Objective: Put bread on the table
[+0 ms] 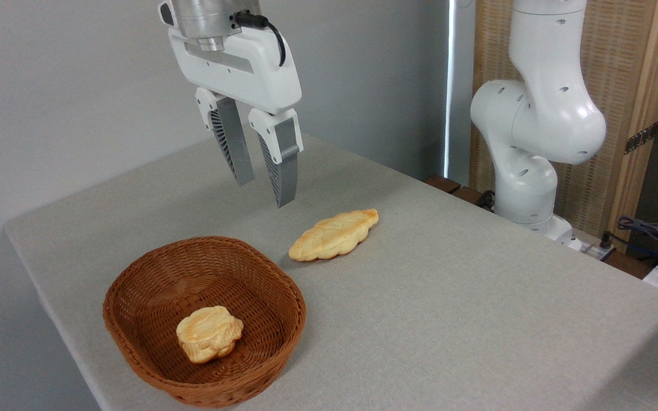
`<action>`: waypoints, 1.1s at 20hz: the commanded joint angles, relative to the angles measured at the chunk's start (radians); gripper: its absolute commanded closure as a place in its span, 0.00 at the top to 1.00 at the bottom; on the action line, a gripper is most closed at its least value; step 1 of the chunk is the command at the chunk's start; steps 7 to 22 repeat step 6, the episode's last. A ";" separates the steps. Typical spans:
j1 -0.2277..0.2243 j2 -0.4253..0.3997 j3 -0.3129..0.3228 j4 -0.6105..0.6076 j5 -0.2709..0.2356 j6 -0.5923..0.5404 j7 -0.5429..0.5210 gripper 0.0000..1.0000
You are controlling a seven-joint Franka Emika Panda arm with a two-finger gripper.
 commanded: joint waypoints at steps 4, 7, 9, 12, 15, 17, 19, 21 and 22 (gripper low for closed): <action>-0.007 0.005 0.016 0.020 -0.005 -0.014 0.013 1.00; -0.007 0.005 0.016 0.017 -0.005 -0.014 0.014 1.00; -0.007 0.005 0.016 0.017 -0.005 -0.014 0.014 1.00; -0.007 0.005 0.016 0.017 -0.005 -0.014 0.014 1.00; -0.007 0.005 0.016 0.017 -0.005 -0.014 0.014 1.00; -0.007 0.005 0.016 0.017 -0.005 -0.014 0.014 1.00; -0.007 0.005 0.016 0.017 -0.005 -0.014 0.014 1.00; -0.007 0.005 0.016 0.017 -0.005 -0.014 0.014 1.00; -0.007 0.005 0.016 0.017 -0.005 -0.014 0.014 1.00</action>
